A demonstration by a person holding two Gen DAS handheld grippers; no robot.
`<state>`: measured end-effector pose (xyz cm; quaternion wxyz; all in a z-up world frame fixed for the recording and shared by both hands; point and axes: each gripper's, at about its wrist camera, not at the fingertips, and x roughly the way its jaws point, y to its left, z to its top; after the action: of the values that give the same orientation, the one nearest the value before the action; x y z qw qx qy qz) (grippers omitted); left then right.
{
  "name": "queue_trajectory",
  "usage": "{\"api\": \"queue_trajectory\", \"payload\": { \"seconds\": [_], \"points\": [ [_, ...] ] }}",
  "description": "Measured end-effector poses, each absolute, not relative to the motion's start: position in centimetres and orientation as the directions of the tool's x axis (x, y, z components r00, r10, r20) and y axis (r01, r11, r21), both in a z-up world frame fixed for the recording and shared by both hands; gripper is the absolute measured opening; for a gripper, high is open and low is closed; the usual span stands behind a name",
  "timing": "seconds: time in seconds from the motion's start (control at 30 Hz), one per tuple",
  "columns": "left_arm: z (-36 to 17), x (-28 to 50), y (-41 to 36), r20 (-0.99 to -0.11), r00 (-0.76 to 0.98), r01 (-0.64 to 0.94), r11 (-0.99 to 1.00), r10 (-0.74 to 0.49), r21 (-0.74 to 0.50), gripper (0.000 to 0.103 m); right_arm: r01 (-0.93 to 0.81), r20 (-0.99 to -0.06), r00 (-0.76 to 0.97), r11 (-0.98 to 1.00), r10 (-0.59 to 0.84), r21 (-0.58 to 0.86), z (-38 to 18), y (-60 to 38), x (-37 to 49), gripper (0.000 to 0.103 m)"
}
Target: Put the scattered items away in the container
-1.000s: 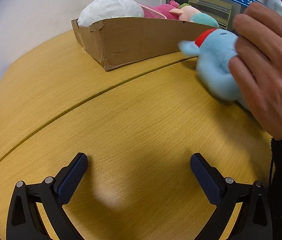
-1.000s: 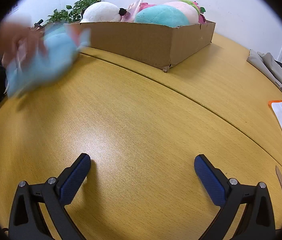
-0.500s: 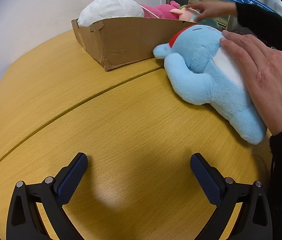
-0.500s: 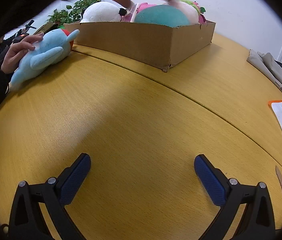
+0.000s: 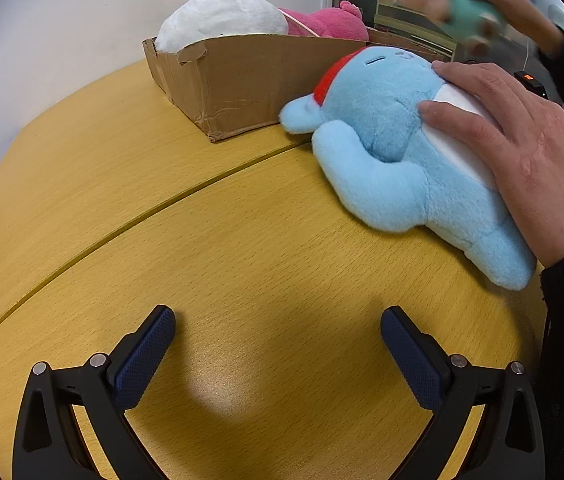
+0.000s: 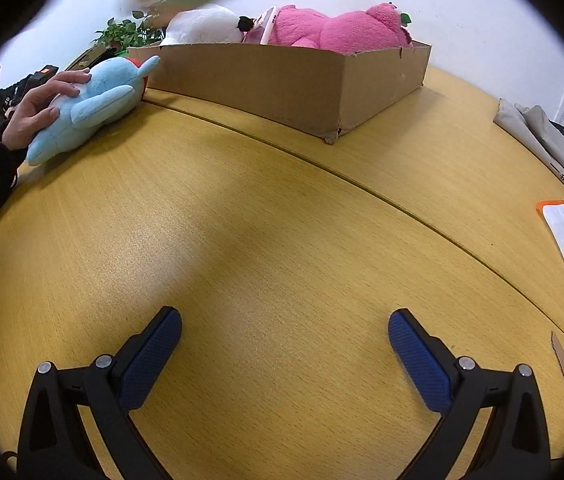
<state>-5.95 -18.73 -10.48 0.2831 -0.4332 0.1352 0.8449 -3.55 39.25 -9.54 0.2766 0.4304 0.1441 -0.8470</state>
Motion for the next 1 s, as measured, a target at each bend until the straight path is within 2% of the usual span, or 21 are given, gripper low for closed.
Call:
{"api": "queue_trajectory", "payload": {
  "seconds": [1.0],
  "points": [
    [-10.39, -5.99, -18.81, -0.808, -0.465, -0.595, -0.804, 0.361, -0.017, 0.103, 0.593, -0.809, -0.476, -0.805, -0.345, -0.006, -9.67, 39.27, -3.83, 0.103]
  ]
}}
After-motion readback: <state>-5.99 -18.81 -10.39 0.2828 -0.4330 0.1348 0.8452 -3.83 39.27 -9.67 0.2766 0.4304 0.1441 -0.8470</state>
